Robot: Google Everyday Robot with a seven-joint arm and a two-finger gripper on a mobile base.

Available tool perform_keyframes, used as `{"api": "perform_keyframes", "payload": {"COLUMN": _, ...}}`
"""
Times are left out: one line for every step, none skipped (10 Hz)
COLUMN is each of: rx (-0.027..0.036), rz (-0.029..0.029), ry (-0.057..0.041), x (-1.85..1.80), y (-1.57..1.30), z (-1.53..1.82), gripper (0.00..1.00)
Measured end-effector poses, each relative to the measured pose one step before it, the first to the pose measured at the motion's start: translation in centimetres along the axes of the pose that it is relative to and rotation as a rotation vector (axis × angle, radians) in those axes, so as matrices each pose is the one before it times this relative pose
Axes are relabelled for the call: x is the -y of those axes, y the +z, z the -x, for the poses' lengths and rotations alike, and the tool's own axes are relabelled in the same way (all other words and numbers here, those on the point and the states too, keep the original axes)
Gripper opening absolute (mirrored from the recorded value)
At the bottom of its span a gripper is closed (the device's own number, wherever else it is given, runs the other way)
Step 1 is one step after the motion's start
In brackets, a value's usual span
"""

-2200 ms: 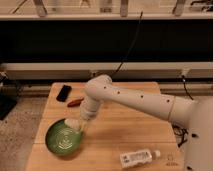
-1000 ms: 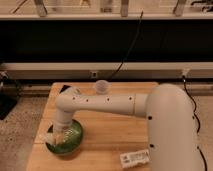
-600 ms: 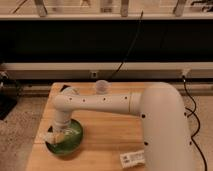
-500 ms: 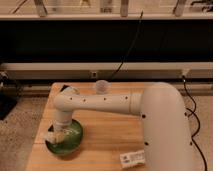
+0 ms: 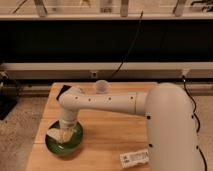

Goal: Place the white sponge in the ceramic bowl

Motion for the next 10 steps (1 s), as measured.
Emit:
{"api": "perform_keyframes", "payload": {"rx": -0.00808, "rz": -0.00295, "ry": 0.00679, "x": 0.076, "y": -0.405, "z": 0.161, "gripper": 0.8}}
{"api": "perform_keyframes", "payload": {"rx": -0.00682, "rz": -0.00161, "ry": 0.00419, "x": 0.059, "y": -0.278, "z": 0.17, "gripper": 0.8}}
{"api": "perform_keyframes", "payload": {"rx": -0.00564, "rz": -0.00431, "ry": 0.00776, "x": 0.109, "y": -0.517, "z": 0.254, "gripper": 0.8}}
{"api": "perform_keyframes", "payload": {"rx": -0.00343, "rz": -0.00421, "ry": 0.0043, "x": 0.151, "y": -0.519, "z": 0.517, "gripper": 0.8}}
{"api": "perform_keyframes", "payload": {"rx": -0.00332, "rz": -0.00278, "ry": 0.00015, "x": 0.132, "y": -0.543, "z": 0.917, "gripper": 0.8}}
{"api": "perform_keyframes", "payload": {"rx": -0.00477, "rz": -0.00278, "ry": 0.00416, "x": 0.086, "y": -0.438, "z": 0.388, "gripper": 0.8}}
{"api": "perform_keyframes", "payload": {"rx": -0.0022, "rz": -0.00293, "ry": 0.00475, "x": 0.122, "y": -0.367, "z": 0.213, "gripper": 0.8}}
{"api": "perform_keyframes", "payload": {"rx": -0.00284, "rz": -0.00169, "ry": 0.00086, "x": 0.122, "y": -0.091, "z": 0.041, "gripper": 0.8}}
{"api": "perform_keyframes", "payload": {"rx": -0.00411, "rz": -0.00324, "ry": 0.00307, "x": -0.113, "y": -0.049, "z": -0.716, "gripper": 0.8}}
{"api": "perform_keyframes", "payload": {"rx": -0.0006, "rz": -0.00611, "ry": 0.00393, "x": -0.083, "y": -0.249, "z": -0.622, "gripper": 0.8}}
